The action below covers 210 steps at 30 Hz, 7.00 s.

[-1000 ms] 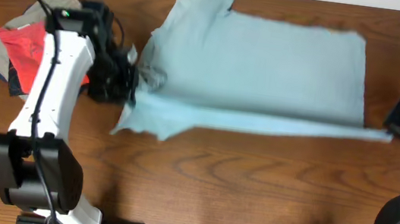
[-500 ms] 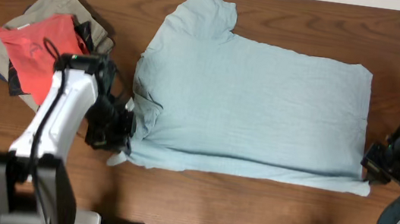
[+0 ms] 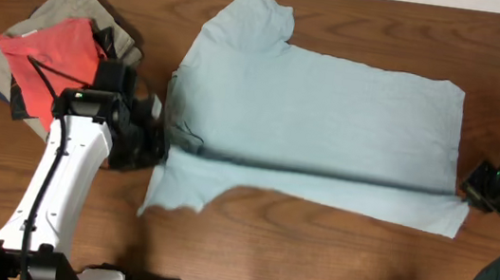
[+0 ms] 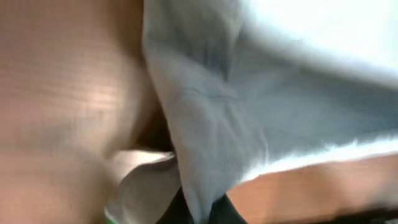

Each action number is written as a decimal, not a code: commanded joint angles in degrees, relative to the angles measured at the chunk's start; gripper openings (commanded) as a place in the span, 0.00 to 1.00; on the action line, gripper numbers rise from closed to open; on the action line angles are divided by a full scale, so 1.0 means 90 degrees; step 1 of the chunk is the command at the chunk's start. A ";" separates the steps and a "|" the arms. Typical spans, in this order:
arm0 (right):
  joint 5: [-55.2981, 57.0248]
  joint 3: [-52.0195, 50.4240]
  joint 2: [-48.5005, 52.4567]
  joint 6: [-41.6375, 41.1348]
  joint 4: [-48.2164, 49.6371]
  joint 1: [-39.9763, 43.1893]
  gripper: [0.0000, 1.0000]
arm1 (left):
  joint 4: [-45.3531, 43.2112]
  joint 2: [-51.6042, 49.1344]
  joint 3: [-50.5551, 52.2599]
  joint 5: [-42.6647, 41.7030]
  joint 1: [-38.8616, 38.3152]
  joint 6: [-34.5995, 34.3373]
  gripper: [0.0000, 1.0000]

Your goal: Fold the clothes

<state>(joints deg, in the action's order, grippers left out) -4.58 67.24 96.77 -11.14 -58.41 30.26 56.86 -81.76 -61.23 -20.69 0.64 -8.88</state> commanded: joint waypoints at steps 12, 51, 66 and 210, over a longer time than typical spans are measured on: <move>-0.0549 0.0005 -0.0095 -0.0066 0.1768 -0.0318 0.01 | -0.2431 -0.0355 -0.0206 0.0019 0.0024 -0.0865 0.11; 0.0508 -0.1817 -0.0083 -0.0189 0.2475 -0.0780 0.31 | -0.1943 -0.2001 0.0160 0.0525 0.0024 -0.0447 0.71; 0.0512 -0.1853 -0.0083 -0.0187 0.2492 -0.0780 0.31 | -0.2297 -0.2623 0.0160 0.0525 0.0024 -0.0420 0.44; -0.0714 -0.0639 -0.1632 0.0393 0.1222 -0.0517 0.74 | -0.3461 -0.3033 -0.2210 0.0809 -0.0716 0.0330 0.62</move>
<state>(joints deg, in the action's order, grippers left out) -9.72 61.08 82.26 -8.91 -47.18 26.74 26.85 -105.01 -77.69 -13.37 -6.11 -10.70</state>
